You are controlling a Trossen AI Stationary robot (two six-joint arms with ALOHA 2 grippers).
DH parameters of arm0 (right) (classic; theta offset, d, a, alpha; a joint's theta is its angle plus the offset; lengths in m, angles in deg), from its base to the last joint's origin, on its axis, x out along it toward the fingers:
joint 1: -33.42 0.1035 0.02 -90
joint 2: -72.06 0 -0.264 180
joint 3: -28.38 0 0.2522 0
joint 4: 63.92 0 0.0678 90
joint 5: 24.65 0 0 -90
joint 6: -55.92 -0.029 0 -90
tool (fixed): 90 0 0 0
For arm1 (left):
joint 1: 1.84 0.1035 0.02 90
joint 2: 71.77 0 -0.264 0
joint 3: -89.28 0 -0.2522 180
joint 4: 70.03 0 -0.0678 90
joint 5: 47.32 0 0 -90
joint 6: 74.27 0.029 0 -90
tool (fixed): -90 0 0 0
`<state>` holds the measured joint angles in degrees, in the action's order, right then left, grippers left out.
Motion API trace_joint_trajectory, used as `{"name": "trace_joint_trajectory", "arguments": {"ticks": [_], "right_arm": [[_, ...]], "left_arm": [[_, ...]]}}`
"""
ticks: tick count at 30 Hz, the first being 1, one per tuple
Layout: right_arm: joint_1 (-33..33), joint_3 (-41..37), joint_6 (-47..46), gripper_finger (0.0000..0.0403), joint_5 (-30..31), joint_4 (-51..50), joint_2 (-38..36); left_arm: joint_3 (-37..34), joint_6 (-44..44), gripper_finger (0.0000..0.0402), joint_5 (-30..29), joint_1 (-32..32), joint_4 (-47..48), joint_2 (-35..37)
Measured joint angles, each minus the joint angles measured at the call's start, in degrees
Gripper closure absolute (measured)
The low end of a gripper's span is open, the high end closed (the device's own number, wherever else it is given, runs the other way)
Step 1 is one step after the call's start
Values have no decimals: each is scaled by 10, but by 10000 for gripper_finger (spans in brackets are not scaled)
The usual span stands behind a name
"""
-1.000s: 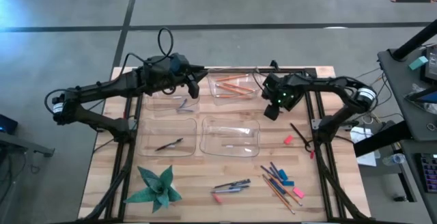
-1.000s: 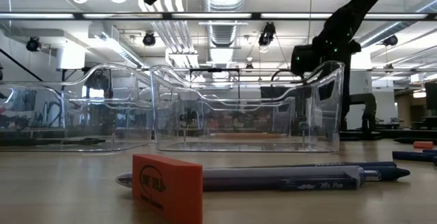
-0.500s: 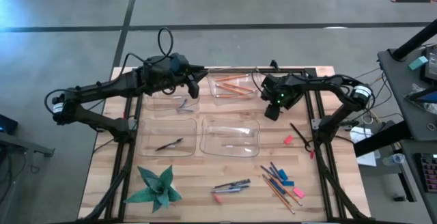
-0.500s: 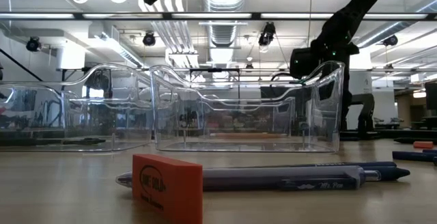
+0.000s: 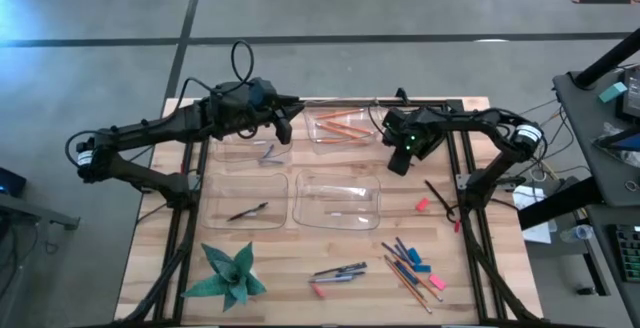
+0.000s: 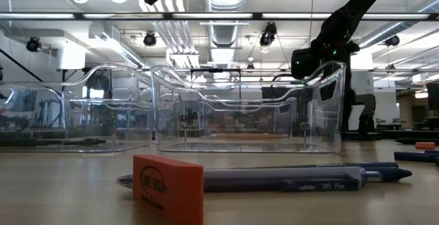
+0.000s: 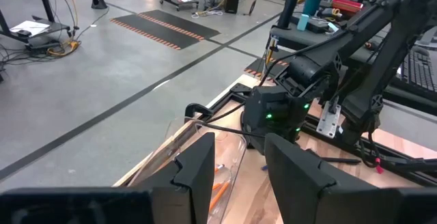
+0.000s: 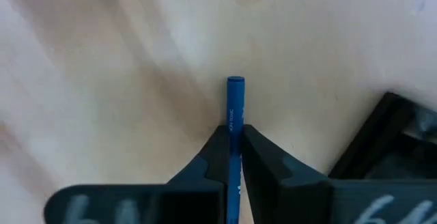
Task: Sort crayons/erasers/pens/pencils in bins
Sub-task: Put the blue crayon into the top left transparent bin
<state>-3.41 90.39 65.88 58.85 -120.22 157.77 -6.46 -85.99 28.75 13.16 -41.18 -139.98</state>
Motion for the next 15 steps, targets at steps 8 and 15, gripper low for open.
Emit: {"name": "trace_joint_trajectory", "arguments": {"ticks": [8,15], "right_arm": [[0,48,-29,387,-5,-59,-103],[3,114,-78,387,-54,-10,-171]], "left_arm": [[0,-1,285,0,0,0,-5],[0,-28,285,0,2,-10,-24]]}}
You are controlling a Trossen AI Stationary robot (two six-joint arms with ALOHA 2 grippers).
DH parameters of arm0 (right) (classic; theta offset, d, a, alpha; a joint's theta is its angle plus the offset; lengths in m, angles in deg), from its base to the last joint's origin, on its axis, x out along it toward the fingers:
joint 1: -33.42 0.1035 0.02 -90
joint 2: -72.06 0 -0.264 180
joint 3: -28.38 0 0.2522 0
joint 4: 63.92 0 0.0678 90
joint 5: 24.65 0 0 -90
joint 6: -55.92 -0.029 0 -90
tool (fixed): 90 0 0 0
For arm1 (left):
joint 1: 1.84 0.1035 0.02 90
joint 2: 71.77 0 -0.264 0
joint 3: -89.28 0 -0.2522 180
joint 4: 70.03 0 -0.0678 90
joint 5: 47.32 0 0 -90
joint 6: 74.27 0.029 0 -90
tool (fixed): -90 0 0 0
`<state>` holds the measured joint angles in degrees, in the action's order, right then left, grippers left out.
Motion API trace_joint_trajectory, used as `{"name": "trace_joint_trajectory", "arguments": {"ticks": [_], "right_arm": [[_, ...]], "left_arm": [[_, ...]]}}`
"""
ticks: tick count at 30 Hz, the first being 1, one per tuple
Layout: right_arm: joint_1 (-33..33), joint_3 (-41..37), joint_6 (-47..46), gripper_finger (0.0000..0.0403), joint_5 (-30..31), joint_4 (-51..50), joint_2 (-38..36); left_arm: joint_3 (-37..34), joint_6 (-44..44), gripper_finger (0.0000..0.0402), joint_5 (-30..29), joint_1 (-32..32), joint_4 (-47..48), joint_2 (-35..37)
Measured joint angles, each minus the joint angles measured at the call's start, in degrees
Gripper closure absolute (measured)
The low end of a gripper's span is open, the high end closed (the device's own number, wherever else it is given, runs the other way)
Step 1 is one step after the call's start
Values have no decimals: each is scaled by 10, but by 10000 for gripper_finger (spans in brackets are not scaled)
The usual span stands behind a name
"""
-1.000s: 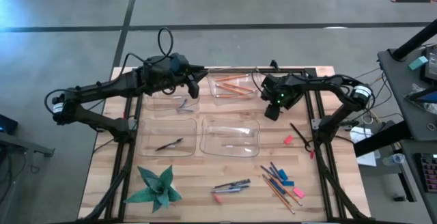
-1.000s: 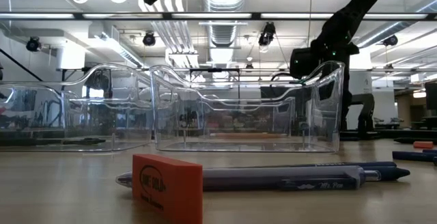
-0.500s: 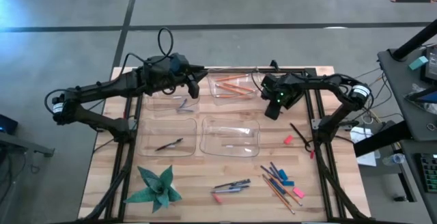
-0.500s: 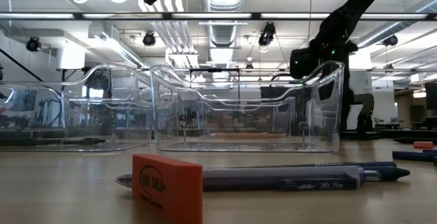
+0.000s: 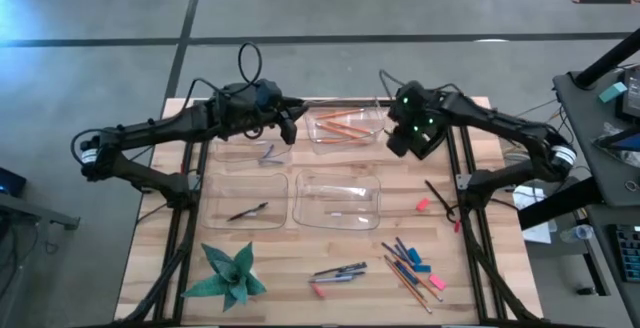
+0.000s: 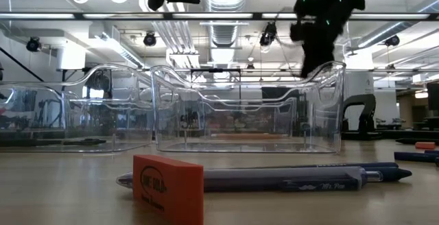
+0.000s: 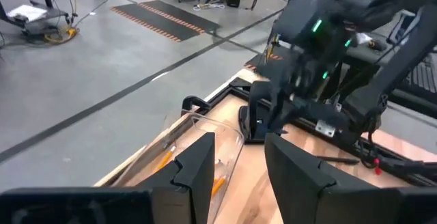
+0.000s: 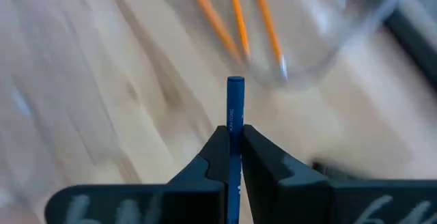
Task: Sort crayons/erasers/pens/pencils in bins
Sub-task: Put the blue crayon into the top left transparent bin
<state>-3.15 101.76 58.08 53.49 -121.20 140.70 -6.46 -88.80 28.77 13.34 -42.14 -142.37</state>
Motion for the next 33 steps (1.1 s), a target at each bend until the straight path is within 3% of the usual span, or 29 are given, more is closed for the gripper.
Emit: {"name": "trace_joint_trajectory", "arguments": {"ticks": [7,11,19,26,33], "right_arm": [[14,84,-45,387,-39,171,-2],[27,129,-47,387,-78,235,9],[66,215,-52,387,-137,297,55],[100,269,-26,387,-141,290,105],[109,300,-22,387,-141,291,140]], "left_arm": [[0,23,285,2,1,-55,-12],[0,29,285,47,1,-62,-12],[0,29,285,74,1,-62,-24],[1,30,285,75,1,-62,-28],[1,-26,285,21,2,-67,-28]]}}
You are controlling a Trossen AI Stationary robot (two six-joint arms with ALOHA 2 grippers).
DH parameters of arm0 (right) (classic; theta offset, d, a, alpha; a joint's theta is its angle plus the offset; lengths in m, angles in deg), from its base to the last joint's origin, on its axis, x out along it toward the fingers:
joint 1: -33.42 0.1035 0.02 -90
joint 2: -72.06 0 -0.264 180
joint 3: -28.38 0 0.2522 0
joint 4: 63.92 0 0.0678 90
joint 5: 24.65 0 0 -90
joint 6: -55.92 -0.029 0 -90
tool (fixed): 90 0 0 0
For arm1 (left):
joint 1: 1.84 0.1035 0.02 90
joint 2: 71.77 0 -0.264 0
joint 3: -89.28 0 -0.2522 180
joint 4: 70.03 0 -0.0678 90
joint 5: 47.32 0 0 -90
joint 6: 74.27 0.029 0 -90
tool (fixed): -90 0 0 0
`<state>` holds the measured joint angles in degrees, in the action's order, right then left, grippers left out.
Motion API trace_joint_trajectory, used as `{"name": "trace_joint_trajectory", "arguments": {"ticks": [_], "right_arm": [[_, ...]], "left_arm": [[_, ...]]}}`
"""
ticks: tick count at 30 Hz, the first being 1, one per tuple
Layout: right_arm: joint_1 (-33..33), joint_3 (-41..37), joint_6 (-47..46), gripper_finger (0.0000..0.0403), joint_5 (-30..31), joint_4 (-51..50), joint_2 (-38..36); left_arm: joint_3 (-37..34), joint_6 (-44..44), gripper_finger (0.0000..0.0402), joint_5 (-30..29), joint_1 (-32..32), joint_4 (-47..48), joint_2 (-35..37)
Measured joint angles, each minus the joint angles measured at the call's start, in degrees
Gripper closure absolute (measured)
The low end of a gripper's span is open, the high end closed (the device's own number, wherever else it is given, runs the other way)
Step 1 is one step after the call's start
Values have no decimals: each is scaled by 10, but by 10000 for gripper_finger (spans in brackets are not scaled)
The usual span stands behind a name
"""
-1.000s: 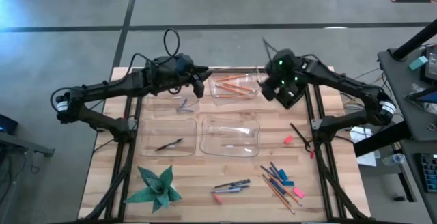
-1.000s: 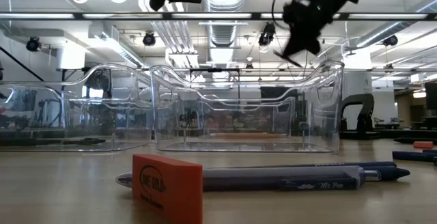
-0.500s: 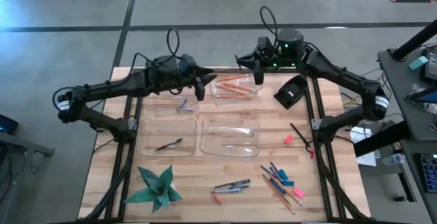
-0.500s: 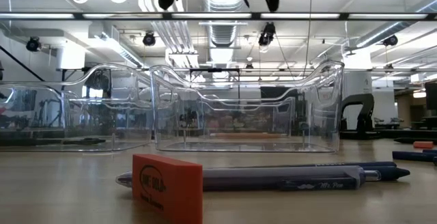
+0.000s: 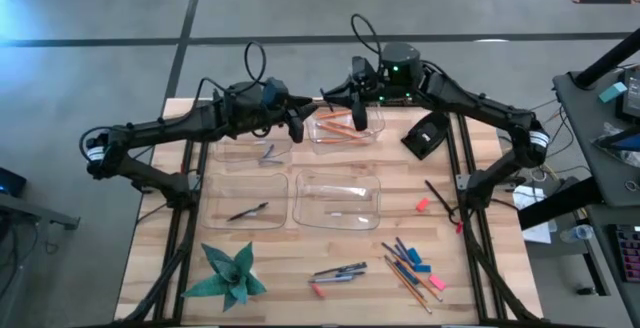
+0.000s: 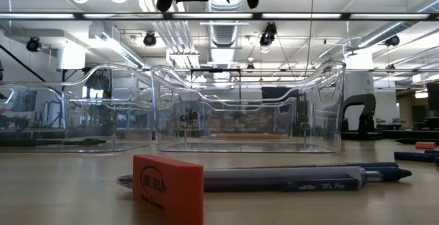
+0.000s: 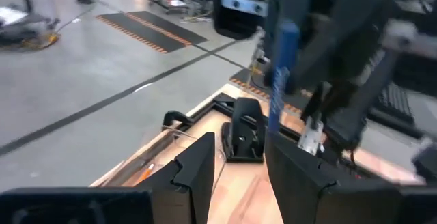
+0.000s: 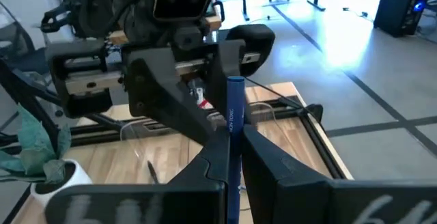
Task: Sort crayons/erasers/pens/pencils in bins
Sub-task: Put the blue crayon into the top left transparent bin
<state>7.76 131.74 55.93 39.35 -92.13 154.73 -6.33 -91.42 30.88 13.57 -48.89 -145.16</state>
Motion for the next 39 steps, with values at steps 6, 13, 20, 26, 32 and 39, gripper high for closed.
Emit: {"name": "trace_joint_trajectory", "arguments": {"ticks": [6,13,20,26,32,39], "right_arm": [[2,11,1,387,0,2,6],[2,11,7,387,0,0,3],[2,11,11,387,0,-2,3],[2,15,16,387,0,-3,3],[2,18,27,387,0,-2,3],[2,19,27,387,0,2,3]], "left_arm": [[0,-6,288,-6,1,1,1],[0,-16,346,11,-1,6,1],[0,-20,318,84,0,6,1],[0,-16,244,86,0,5,1],[0,-14,198,85,0,-40,-3],[0,9,197,99,0,-75,-3]]}}
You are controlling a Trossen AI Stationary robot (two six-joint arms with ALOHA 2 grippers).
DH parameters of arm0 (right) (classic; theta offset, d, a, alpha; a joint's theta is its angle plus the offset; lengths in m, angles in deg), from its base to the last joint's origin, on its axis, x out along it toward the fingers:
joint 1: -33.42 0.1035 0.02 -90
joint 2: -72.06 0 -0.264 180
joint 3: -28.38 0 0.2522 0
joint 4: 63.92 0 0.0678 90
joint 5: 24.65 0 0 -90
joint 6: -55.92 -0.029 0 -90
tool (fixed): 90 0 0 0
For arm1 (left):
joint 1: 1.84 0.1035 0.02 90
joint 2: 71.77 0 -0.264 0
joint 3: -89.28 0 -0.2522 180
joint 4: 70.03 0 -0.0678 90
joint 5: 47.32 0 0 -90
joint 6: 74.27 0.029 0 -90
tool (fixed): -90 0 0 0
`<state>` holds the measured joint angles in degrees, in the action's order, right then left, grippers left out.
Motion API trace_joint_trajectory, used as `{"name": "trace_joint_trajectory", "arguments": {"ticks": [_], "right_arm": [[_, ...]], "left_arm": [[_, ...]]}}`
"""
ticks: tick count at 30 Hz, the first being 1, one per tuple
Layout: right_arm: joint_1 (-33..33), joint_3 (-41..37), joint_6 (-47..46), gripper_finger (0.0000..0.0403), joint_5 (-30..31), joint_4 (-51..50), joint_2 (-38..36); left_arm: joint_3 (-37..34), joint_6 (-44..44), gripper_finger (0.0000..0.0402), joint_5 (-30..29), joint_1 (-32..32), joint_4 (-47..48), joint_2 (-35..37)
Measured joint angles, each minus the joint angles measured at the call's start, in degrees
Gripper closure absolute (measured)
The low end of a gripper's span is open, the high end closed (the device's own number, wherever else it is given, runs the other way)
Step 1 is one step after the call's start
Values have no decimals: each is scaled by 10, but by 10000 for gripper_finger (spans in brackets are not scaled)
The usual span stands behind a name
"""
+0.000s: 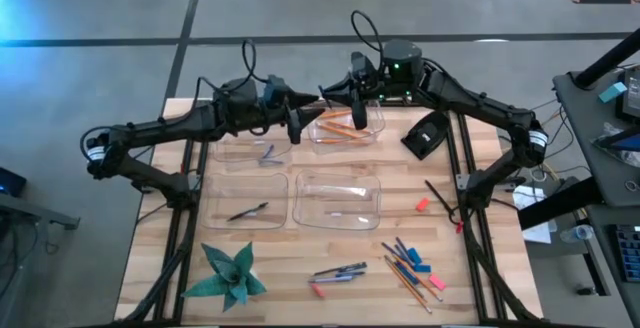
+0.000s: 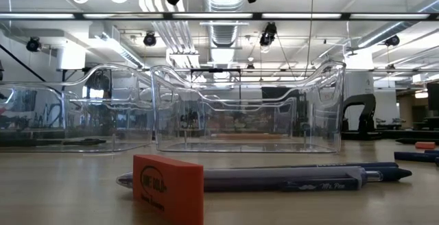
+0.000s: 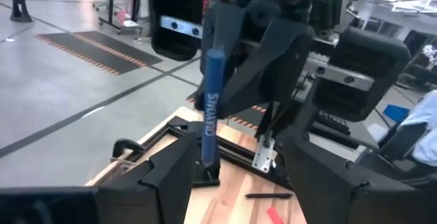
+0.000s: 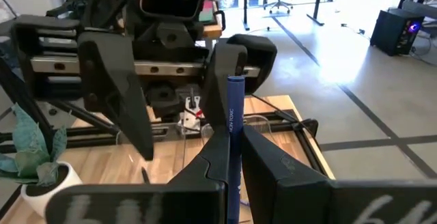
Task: Sort crayons/erasers/pens/pencils in bins
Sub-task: Put the blue crayon into the top left transparent bin
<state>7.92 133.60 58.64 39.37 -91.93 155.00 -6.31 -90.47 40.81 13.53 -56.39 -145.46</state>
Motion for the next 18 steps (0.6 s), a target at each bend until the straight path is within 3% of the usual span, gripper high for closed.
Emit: {"name": "trace_joint_trajectory", "arguments": {"ticks": [18], "right_arm": [[17,0,3,387,-21,15,0]], "left_arm": [[0,1,197,1,0,-1,-2]]}}
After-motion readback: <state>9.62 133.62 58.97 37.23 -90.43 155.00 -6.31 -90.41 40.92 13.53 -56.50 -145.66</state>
